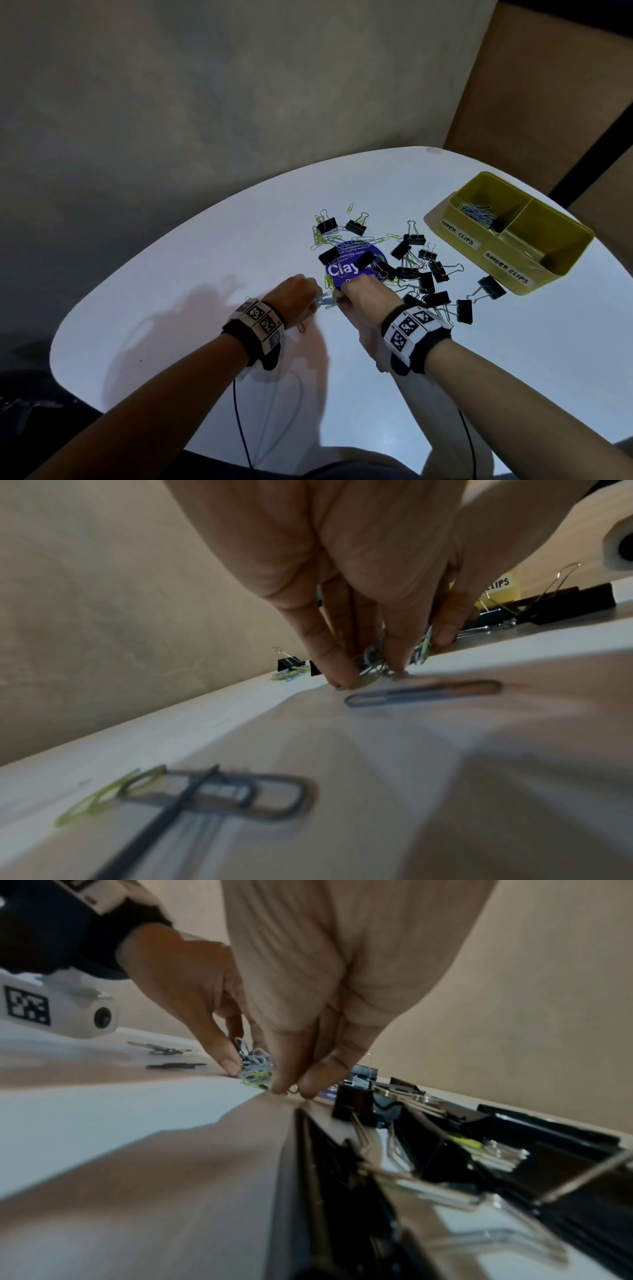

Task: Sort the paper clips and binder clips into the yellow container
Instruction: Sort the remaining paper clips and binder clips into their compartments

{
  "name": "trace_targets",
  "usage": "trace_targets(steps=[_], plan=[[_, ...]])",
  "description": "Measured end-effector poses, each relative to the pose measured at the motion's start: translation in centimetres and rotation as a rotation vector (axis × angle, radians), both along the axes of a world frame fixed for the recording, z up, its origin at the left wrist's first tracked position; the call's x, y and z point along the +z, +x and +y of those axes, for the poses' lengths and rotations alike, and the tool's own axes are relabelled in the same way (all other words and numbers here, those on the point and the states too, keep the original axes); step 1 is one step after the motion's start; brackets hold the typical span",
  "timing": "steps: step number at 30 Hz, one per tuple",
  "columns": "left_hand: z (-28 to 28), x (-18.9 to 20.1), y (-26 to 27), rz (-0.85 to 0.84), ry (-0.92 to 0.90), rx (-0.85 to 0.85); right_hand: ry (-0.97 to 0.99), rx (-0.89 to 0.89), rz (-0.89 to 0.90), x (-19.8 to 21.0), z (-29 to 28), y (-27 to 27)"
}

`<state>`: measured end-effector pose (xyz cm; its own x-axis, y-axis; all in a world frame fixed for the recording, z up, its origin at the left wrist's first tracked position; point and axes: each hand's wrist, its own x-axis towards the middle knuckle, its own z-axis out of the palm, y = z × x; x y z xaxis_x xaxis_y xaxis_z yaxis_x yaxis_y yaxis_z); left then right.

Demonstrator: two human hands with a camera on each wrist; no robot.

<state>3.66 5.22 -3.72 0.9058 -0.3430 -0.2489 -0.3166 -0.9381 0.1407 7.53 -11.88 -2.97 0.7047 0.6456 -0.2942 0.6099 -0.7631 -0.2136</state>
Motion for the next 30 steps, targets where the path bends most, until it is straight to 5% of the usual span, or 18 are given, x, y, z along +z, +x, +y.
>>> trace_targets(steps=[8, 13, 20, 24, 30], plan=[[0.3, 1.2, 0.2, -0.003, -0.129, 0.100, 0.288, -0.127, -0.001, -0.1, -2.1, 0.5], [1.1, 1.6, 0.8, -0.136, -0.432, 0.173, 0.422, -0.181, -0.009, 1.2, -4.0, 1.0], [0.0, 5.1, 3.1, -0.001, -0.660, 0.402, 0.634, -0.333, 0.046, 2.8, -7.8, 2.6], [-2.9, 7.3, 5.5, -0.021, -0.903, 0.456, 0.789, -0.499, 0.070, 4.0, -10.8, 3.8], [-10.6, 11.2, 11.1, -0.011, -1.003, 0.370, 0.995, -0.739, -0.050, 6.9, -16.0, 7.0]])
